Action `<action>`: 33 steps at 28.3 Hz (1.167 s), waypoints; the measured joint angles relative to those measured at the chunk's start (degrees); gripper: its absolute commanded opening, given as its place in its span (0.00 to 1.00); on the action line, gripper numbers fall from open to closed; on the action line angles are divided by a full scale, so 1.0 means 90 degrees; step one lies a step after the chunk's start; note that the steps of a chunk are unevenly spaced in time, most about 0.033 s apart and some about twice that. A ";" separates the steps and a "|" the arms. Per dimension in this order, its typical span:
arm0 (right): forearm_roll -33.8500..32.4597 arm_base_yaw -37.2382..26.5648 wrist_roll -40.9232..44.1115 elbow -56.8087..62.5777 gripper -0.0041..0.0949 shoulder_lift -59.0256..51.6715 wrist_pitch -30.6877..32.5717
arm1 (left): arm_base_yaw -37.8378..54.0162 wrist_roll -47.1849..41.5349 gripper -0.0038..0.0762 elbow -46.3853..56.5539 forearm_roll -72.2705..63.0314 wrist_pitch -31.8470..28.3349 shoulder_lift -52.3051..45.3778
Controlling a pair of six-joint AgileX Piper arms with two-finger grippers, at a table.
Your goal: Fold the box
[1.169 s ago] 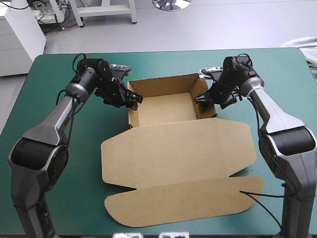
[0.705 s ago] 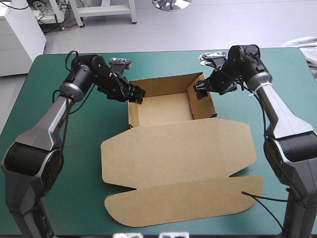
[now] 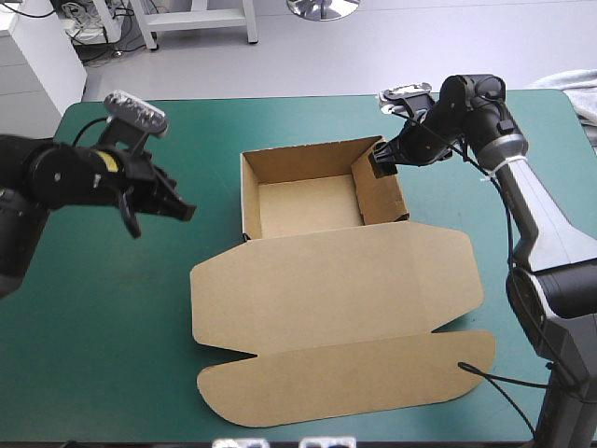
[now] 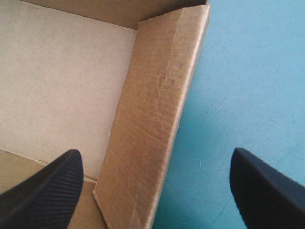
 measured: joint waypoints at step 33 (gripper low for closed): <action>-0.0340 -0.0890 -0.0352 -0.0734 0.02 0.1189 -0.0034 | 0.0000 -0.1150 0.04 0.4518 0.1126 -0.0029 -0.2164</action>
